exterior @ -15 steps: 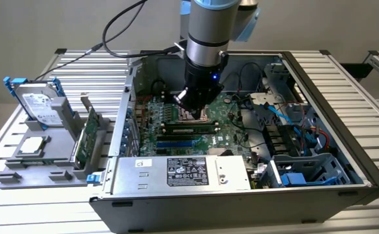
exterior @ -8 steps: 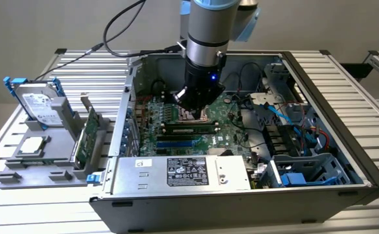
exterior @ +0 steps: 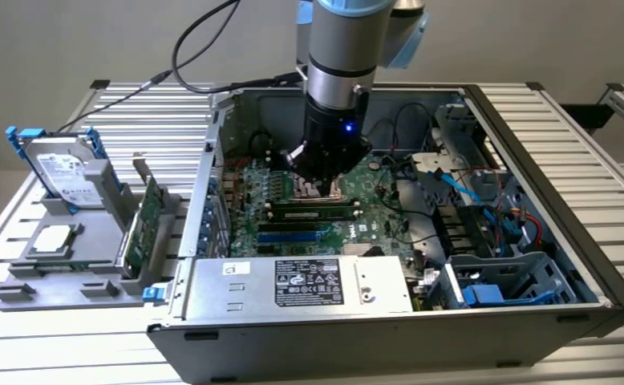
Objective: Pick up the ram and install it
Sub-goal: 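Press down the ram until it locks into place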
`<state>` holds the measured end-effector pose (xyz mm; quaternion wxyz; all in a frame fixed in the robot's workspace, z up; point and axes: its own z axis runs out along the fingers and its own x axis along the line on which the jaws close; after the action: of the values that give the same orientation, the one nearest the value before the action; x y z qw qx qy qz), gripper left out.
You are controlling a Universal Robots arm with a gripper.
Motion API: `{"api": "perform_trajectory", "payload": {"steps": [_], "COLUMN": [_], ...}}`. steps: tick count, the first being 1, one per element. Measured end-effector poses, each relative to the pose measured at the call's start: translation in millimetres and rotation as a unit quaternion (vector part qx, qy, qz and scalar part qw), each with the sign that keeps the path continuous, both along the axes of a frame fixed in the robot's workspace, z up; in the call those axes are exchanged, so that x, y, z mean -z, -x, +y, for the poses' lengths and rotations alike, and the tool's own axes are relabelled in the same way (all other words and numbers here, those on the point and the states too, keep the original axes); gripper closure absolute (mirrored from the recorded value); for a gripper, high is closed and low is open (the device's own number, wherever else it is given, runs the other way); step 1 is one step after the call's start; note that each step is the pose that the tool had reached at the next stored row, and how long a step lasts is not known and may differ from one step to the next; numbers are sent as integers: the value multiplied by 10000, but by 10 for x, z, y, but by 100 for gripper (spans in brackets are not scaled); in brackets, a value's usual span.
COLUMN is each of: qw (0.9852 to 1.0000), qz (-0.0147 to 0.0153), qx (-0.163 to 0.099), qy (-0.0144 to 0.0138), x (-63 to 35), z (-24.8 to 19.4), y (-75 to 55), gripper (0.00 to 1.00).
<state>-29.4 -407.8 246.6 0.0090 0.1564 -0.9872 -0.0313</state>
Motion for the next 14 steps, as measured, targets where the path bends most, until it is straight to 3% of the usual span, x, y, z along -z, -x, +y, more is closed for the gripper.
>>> {"api": "perform_trajectory", "payload": {"steps": [6, 14], "qw": [9994, 9968], "qz": [0, 0], "qx": [345, 805], "qy": [0, 0], "x": [0, 0], "z": [0, 0], "y": [1, 2], "gripper": [89, 89]}}
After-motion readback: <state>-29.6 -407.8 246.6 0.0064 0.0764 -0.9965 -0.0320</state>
